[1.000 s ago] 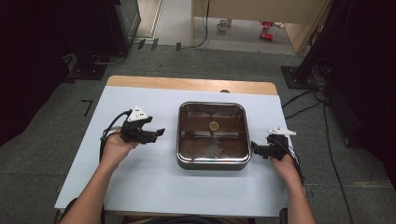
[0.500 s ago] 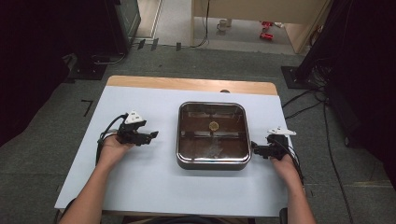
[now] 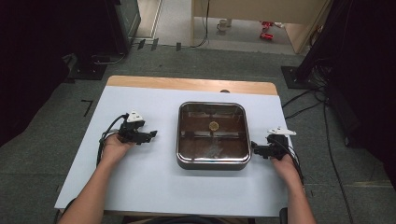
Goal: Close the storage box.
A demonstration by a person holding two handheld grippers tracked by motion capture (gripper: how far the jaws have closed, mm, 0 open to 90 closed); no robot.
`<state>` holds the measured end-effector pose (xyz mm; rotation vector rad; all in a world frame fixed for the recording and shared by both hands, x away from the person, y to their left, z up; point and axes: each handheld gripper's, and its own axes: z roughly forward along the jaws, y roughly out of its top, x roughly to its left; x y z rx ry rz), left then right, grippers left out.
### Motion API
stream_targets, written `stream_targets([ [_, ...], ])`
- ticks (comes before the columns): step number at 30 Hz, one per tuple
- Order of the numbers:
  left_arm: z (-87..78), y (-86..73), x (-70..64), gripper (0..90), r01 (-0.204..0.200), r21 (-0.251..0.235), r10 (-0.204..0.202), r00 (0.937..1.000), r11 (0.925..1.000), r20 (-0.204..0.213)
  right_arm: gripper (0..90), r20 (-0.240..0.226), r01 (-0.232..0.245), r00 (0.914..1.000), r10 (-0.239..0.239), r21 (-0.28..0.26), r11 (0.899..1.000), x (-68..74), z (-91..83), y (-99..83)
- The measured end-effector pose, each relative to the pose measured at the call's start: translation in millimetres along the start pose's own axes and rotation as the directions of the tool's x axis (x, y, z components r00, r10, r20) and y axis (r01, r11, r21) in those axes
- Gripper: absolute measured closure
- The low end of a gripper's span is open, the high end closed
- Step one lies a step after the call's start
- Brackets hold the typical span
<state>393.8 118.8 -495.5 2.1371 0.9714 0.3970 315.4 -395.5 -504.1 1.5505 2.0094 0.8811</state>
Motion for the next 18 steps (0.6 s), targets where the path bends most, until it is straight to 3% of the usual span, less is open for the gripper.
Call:
stream_targets([
  [7,1.5,-1.3,-1.9,24.7,-0.020,-0.002,0.020,0.9998,0.9998,-0.005,8.6,0.000,0.000,1.0000,0.000,0.000,1.000,0.0,0.0,0.0],
  [18,1.7,-1.4,-2.5,24.6,-0.017,-0.003,0.017,0.9998,0.9999,-0.009,8.6,0.001,-0.001,1.0000,0.001,0.001,1.000,0.2,0.0,0.0],
])
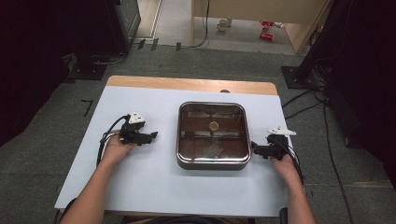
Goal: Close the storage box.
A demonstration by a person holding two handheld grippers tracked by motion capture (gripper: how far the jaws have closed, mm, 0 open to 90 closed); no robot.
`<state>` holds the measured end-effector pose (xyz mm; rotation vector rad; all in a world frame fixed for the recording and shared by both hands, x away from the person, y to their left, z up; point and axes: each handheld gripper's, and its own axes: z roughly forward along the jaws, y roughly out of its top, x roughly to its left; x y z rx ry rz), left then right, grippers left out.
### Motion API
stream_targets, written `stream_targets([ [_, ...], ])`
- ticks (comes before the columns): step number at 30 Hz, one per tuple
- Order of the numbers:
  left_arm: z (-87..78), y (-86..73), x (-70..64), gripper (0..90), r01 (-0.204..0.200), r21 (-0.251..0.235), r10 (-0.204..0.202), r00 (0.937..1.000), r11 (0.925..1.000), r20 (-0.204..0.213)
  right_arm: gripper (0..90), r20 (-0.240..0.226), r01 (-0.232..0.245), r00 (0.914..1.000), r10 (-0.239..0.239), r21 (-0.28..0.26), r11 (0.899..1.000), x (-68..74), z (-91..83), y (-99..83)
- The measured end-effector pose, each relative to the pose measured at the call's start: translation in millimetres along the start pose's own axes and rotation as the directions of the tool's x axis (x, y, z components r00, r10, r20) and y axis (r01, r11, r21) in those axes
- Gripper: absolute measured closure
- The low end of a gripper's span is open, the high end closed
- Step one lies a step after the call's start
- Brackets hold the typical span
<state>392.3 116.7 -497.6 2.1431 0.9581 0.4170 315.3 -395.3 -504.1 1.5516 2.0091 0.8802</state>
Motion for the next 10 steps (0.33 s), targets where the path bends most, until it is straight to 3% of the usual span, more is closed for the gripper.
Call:
stream_targets([
  [10,0.0,0.1,-0.3,24.4,0.001,0.001,-0.001,1.0000,1.0000,-0.003,8.6,0.000,0.001,1.0000,-0.001,0.000,1.000,-0.1,0.1,0.0],
])
